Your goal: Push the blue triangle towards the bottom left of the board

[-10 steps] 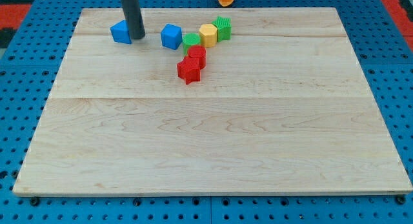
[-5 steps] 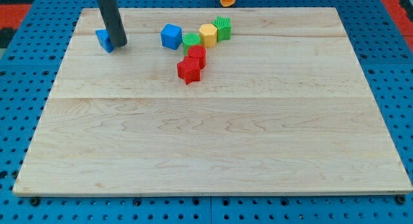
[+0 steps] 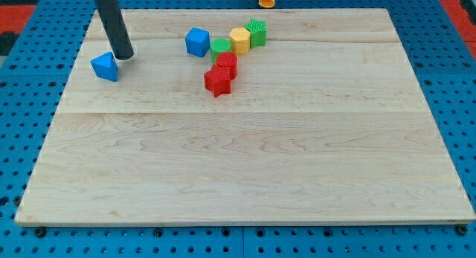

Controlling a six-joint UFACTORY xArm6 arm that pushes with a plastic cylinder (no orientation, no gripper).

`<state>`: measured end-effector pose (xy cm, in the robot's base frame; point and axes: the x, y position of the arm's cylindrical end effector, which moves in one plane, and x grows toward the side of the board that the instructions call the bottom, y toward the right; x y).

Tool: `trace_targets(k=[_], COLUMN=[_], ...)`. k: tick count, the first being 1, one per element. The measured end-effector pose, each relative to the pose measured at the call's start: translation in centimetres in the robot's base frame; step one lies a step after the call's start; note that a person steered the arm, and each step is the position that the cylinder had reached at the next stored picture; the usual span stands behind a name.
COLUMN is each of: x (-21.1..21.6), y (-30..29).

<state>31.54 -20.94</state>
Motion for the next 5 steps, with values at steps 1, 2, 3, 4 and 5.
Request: trace_targets(k=[1, 2, 3, 4, 5], x=[4.3, 6.0, 3.5, 8.5, 13.3], y=[-1.6, -1.8, -4.0, -1.6, 0.8])
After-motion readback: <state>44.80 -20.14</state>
